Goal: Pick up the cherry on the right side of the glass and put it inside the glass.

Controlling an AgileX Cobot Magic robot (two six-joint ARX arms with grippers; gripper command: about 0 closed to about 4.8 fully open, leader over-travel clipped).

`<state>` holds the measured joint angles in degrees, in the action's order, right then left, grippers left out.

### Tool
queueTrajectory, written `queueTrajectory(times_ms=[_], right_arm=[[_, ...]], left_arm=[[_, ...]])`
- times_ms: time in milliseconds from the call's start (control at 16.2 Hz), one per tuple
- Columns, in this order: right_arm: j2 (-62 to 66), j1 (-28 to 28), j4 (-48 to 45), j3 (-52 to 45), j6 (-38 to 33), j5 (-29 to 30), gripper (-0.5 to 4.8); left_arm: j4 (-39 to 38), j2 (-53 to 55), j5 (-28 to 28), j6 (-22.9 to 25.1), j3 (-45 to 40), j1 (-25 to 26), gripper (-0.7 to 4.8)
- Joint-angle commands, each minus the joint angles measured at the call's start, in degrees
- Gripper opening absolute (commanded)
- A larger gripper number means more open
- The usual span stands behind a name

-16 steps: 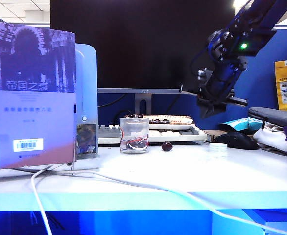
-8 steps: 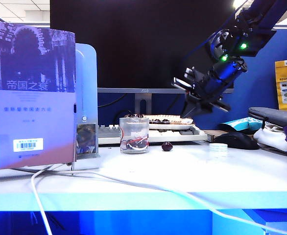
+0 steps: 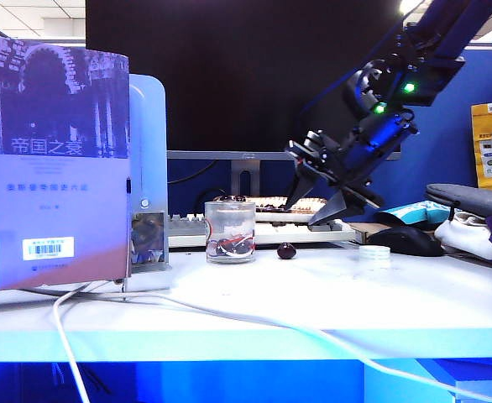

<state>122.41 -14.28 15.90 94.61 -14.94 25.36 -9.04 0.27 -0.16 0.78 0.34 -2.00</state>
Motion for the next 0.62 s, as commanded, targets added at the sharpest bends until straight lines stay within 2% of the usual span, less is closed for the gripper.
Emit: queueTrajectory(times_ms=[62, 124, 309, 619], right_arm=[[-0.13, -0.90, -0.94, 0.13, 0.24, -1.11, 2.71], [-0.13, -1.31, -0.94, 0.13, 0.22, -1.86, 2.71], [-0.13, -2.32, -1.14, 0.13, 0.26, -8.92, 2.71], [1.49, -4.81, -2.73, 0.13, 0.37, -12.11, 2.70]], left_arm=[[-0.68, -0.17, 0.22, 0.26, -0.04, 0.04, -0.05], [-0.68, -0.17, 0.20, 0.26, -0.04, 0.04, -0.05], [-0.68, -0.17, 0.20, 0.26, -0.04, 0.04, -0.05], [-0.68, -0.17, 0.17, 0.26, -0.02, 0.04, -0.05]])
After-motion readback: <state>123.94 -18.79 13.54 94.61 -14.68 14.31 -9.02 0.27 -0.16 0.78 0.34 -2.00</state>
